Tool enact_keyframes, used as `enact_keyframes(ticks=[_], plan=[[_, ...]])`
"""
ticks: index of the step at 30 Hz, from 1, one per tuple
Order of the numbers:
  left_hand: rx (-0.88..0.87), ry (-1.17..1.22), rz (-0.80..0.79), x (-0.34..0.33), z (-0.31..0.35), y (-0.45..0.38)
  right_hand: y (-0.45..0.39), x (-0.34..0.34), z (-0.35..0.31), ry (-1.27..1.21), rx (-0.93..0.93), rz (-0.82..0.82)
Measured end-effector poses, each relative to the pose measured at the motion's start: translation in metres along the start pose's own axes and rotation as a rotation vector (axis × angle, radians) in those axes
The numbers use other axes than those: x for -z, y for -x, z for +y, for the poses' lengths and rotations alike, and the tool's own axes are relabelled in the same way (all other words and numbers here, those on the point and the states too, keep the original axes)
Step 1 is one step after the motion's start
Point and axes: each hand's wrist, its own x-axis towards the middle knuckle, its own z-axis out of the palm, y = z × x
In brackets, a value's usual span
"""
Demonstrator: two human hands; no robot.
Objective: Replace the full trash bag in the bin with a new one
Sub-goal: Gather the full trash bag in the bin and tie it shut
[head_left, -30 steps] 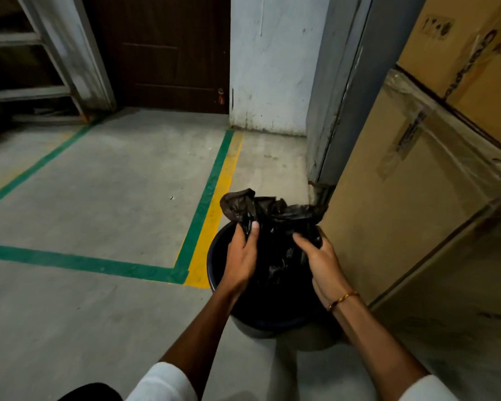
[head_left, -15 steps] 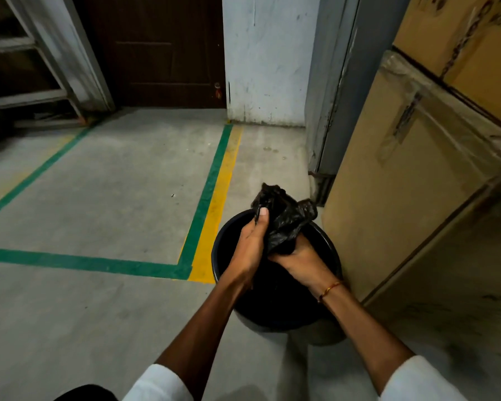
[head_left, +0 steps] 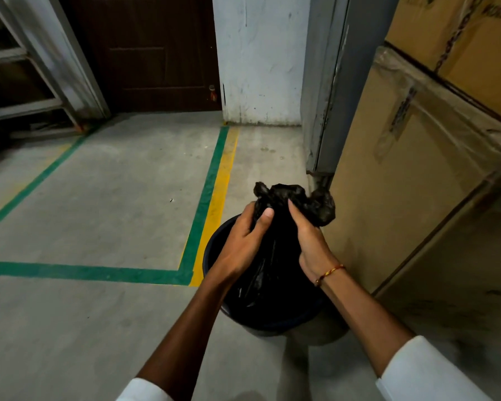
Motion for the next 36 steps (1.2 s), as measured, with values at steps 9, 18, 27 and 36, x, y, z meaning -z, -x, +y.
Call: enact_keyframes(ticks=[9, 18, 27, 36], plan=[[-0.048, 0.188, -0.022, -0.001, 0.026, -0.011, 0.003, -0.011, -0.009, -0.043, 0.055, -0.21], [0.127, 0.188, -0.018, 0.038, -0.017, -0.009, -0.018, -0.005, -0.017, 0.17, 0.177, -0.02], [0.07, -0.605, -0.241, -0.015, -0.047, 0.002, -0.012, -0.029, -0.008, 0.074, 0.015, 0.08], [0.132, -0.696, -0.121, -0.044, -0.05, 0.006, -0.002, -0.041, -0.015, 0.184, -0.036, 0.072]])
